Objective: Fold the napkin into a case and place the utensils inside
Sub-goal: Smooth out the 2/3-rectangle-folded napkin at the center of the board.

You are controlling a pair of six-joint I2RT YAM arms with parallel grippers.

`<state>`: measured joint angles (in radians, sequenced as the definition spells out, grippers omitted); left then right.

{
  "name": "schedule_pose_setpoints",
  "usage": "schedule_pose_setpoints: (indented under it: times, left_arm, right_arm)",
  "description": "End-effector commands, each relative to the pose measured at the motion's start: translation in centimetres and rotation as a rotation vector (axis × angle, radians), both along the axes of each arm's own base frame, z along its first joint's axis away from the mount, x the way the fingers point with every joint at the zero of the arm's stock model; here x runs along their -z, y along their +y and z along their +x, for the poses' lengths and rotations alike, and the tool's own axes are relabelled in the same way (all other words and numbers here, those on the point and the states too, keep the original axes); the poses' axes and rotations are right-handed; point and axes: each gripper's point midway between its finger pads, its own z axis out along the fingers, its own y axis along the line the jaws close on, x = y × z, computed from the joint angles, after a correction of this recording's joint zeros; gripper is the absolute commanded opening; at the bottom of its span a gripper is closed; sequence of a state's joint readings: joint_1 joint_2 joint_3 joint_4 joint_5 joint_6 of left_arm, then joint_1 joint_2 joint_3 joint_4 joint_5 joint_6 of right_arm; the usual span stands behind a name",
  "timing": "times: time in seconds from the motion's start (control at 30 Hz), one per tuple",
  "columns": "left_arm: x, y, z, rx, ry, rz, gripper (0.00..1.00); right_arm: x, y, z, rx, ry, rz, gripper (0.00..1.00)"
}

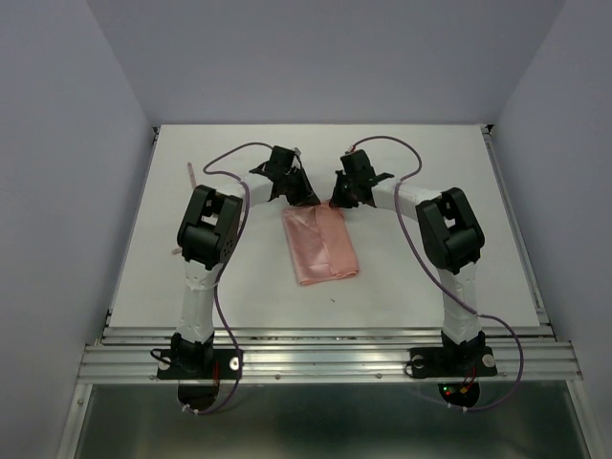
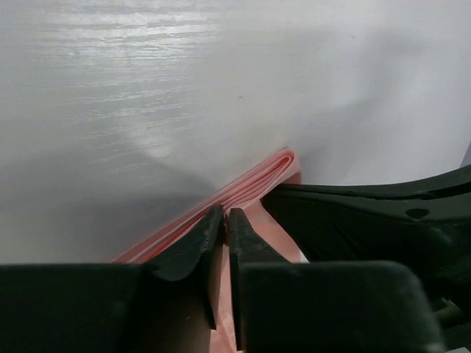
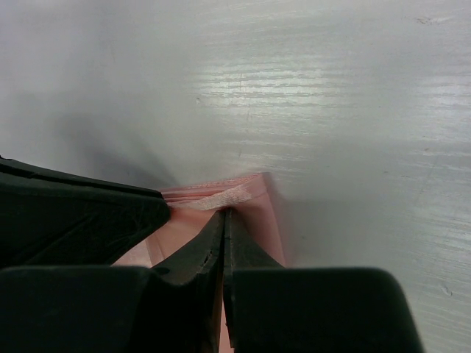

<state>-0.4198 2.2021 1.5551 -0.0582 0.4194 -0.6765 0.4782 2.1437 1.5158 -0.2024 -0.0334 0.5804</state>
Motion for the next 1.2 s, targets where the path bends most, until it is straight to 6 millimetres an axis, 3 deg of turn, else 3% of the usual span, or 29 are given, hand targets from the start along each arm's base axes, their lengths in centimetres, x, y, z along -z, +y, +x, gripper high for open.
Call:
schedule_pose_setpoints:
  times: [0.0, 0.13, 0.47, 0.6, 0.8, 0.97, 1.07, 1.17]
  left_arm:
    - [-0.6, -0.3, 0.5, -0.003, -0.018, 0.013, 0.14]
    - [0.1, -0.1, 0.4, -0.005, -0.003, 0.022, 0.00]
    - [0.6, -0.2, -0.1, 0.034, -0.009, 0.023, 0.00]
    - [0.8, -0.2, -0.4, 0.053, -0.012, 0.022, 0.00]
    - [0.7, -0.3, -0.4, 0.061, -0.015, 0.018, 0.00]
    - [0.7, -0.4, -0.4, 0.063, -0.017, 0.017, 0.00]
    - [0.7, -0.4, -0.3, 0.064, -0.020, 0.017, 0.00]
    - [0.8, -0.3, -0.4, 0.066, -0.019, 0.019, 0.00]
  right_arm:
    - [-0.5, 0.2, -0.1, -0.001, -0.002, 0.001, 0.04]
    - [-0.9, 0.1, -0.3, -0.002, -0.006, 0.002, 0.04]
    - [-5.9, -0.8, 0.7, 0.054, -0.116, 0.003, 0.09]
    - [-6.6, -0.8, 1.0, 0.054, -0.135, 0.003, 0.09]
    - [-3.8, -0.7, 0.3, 0.039, -0.072, -0.007, 0.09]
    - [0.1, -1.1, -0.8, 0.040, 0.006, -0.038, 0.09]
    - [0.3, -1.1, -1.0, 0.033, 0.014, -0.036, 0.09]
    - [-0.9, -1.2, -0.9, 0.026, -0.012, -0.038, 0.09]
